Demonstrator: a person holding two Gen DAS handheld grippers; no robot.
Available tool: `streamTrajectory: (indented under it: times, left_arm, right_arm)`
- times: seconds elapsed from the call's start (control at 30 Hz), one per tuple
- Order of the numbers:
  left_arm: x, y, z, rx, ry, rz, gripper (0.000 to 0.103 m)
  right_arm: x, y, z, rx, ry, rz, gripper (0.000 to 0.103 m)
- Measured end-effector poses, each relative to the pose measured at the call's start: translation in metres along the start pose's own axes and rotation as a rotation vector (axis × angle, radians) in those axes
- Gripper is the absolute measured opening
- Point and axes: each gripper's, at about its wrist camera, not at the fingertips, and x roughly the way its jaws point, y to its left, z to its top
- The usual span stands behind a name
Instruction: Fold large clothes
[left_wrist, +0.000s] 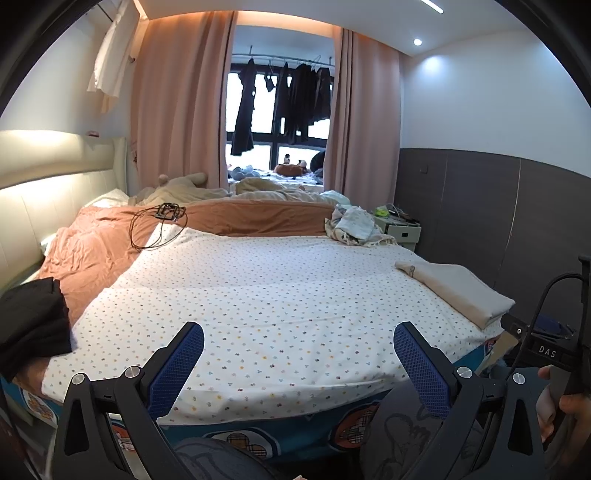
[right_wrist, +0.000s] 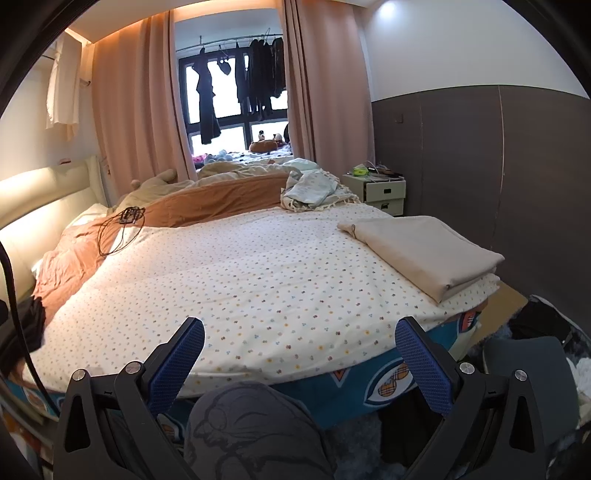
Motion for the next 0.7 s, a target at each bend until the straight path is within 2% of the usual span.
streamTrajectory:
  times: [0.7]
  left_arm:
    - [-0.0018,-0.0010,0.0003,0.007,-0.008,0.005,0.103]
  right_arm:
    - [-0.0046,-0.0017,0.0031,0.001,-0.009,-0.006,0.103]
